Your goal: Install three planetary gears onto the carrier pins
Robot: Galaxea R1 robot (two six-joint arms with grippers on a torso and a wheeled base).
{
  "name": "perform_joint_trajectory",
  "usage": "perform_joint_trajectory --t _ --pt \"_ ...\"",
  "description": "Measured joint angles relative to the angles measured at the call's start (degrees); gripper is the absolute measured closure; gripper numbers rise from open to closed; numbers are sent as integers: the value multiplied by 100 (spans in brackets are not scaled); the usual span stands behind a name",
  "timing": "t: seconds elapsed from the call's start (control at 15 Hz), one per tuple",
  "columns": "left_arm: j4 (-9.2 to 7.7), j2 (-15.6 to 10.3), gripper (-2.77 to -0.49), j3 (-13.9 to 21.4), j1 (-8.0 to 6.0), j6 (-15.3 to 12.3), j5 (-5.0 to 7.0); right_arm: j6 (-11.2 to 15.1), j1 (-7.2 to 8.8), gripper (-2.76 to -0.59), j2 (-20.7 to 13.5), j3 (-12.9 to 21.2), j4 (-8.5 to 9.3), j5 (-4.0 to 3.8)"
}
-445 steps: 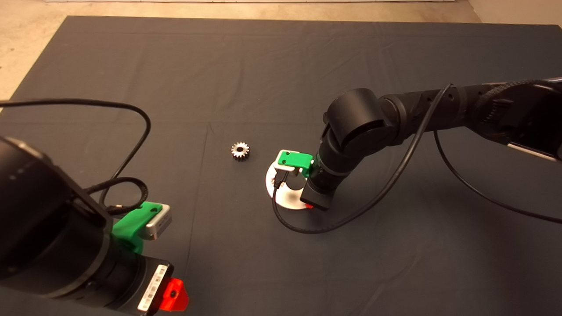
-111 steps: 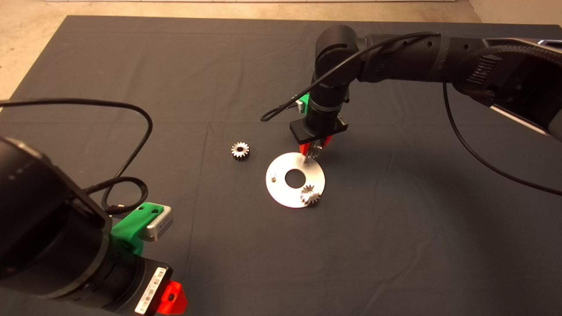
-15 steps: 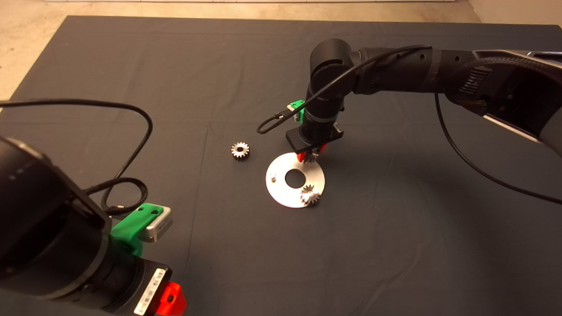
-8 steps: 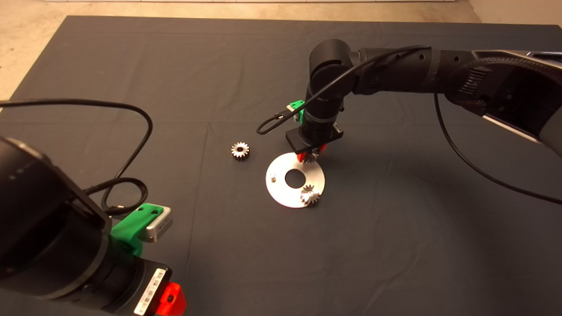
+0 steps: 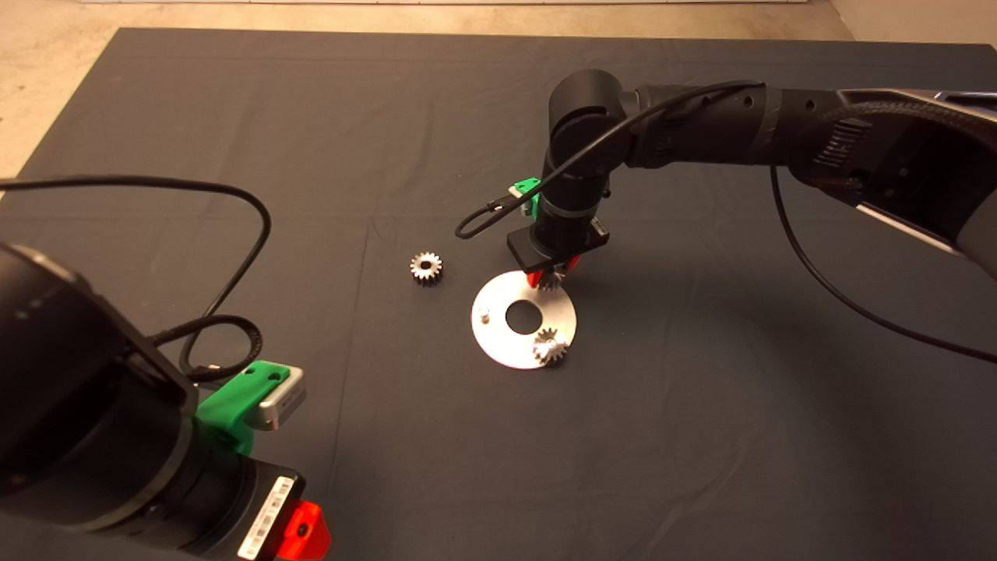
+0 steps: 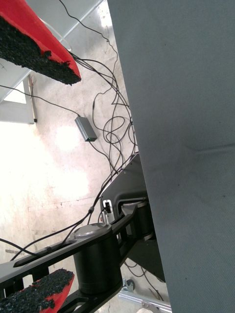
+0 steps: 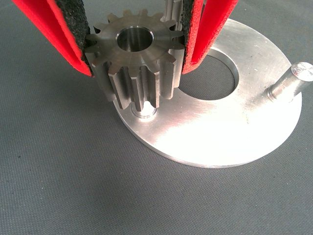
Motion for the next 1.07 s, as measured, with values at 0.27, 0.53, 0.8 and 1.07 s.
perform_joint_trajectory --t 0.27,0.53,0.8,1.07 --pt "-1 0 -275 0 1 0 -2 0 0 -107 0 0 -1 2" --pt "0 0 -275 0 0 0 0 0 0 -107 -7 -2 -2 2" --pt "-1 0 -275 0 1 0 -1 15 0 -107 -16 -2 -2 4" --pt "-2 0 -275 0 0 1 -1 15 2 -107 -16 -2 -2 4"
